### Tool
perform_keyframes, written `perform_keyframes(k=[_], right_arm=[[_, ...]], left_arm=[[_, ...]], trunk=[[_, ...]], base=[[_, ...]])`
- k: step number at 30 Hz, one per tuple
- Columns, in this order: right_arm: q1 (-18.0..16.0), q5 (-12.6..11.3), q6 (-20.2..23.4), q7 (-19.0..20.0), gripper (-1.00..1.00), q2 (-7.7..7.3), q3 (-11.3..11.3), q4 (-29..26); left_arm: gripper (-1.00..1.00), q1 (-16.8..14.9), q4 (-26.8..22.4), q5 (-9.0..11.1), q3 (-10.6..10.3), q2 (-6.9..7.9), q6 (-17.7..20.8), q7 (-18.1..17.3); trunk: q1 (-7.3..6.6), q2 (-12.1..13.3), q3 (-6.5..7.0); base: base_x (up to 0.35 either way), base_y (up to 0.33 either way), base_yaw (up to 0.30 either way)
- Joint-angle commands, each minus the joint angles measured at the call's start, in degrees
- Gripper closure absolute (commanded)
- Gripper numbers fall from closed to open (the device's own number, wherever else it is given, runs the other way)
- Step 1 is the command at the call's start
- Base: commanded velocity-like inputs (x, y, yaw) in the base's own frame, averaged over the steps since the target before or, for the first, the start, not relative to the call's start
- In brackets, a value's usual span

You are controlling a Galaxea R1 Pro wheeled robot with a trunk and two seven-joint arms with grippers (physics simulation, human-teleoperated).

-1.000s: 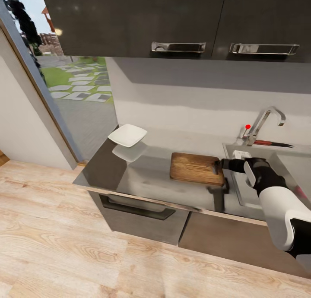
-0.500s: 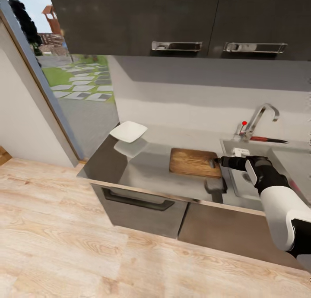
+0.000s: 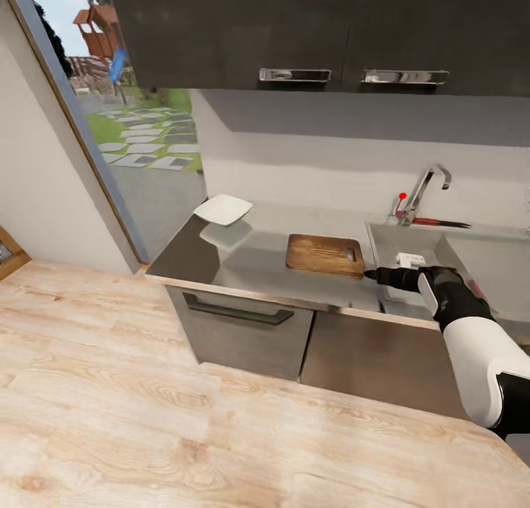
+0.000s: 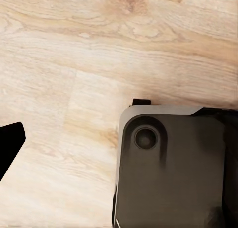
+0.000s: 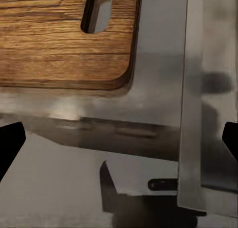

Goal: In the kitchen, take the Vidalia onion out of the sink, dice it on the chopping board with the paring knife, put the diced onion into the bowl on the countertop, then place both the paring knife and the chopping board into the sink.

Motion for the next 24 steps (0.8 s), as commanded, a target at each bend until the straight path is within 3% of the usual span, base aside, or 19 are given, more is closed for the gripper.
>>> perform_keyframes(k=[1,24], right_arm=[[-0.05,0.6,0.23,0.48,-1.0,0.04,-0.33,-0.05],[-0.05,0.69,0.14,0.4,-1.0,-0.01,-0.31,0.34]], left_arm=[[-1.0,-0.03,0.02,0.02,0.05,-0.02,-0.18,0.13],[-1.0,-0.03,0.02,0.02,0.05,-0.02,-0.18,0.13]], trunk=[[-0.01,-0.11,-0.1],[-0.01,-0.11,-0.1]], base=[[-0.337,0.0,0.0],[-0.337,0.0,0.0]])
